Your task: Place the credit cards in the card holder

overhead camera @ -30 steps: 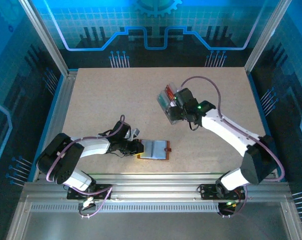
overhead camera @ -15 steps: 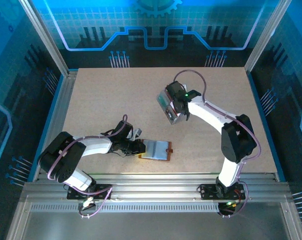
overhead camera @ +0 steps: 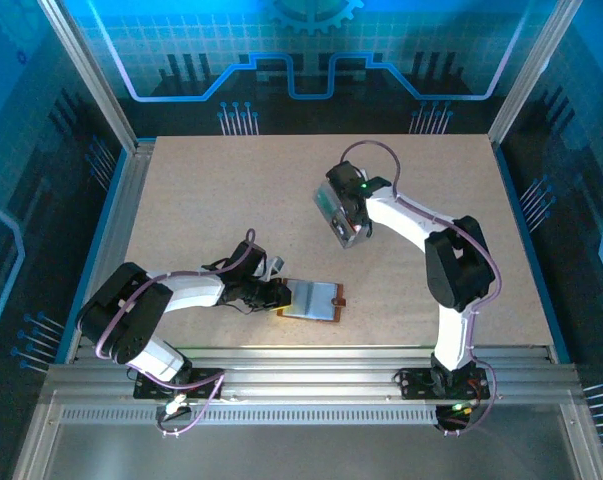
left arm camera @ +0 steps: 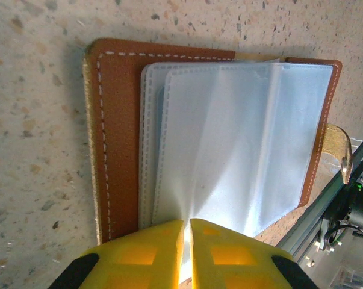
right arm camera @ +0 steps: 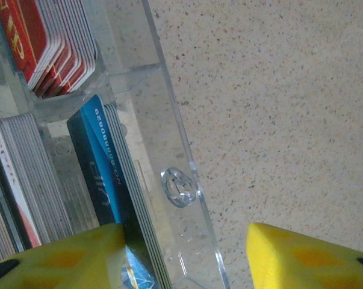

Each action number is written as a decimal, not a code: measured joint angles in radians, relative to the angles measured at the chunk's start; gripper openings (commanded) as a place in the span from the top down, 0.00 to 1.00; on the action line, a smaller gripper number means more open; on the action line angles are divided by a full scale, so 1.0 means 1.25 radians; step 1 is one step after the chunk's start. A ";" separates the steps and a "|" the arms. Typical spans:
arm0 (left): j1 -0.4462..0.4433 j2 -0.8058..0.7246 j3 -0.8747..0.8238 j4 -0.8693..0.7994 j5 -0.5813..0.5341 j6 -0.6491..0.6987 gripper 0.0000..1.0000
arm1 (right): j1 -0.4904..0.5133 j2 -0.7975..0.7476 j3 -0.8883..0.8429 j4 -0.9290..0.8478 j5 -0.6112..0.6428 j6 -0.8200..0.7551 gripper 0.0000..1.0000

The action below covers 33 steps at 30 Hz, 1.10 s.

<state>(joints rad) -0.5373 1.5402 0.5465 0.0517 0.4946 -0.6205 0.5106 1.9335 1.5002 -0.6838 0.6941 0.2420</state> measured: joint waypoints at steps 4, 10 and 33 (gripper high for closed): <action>-0.002 0.003 0.002 0.002 0.000 0.001 0.86 | -0.002 0.002 0.000 0.002 0.011 -0.008 0.54; -0.002 0.007 0.002 0.005 0.001 0.002 0.86 | -0.002 0.002 0.003 0.002 0.028 -0.019 0.60; -0.002 0.013 0.007 0.006 0.006 0.002 0.86 | -0.001 -0.009 0.026 -0.018 0.025 -0.052 0.91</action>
<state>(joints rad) -0.5396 1.5570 0.5549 0.0589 0.5026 -0.6174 0.5091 1.9224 1.5322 -0.7059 0.7258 0.1776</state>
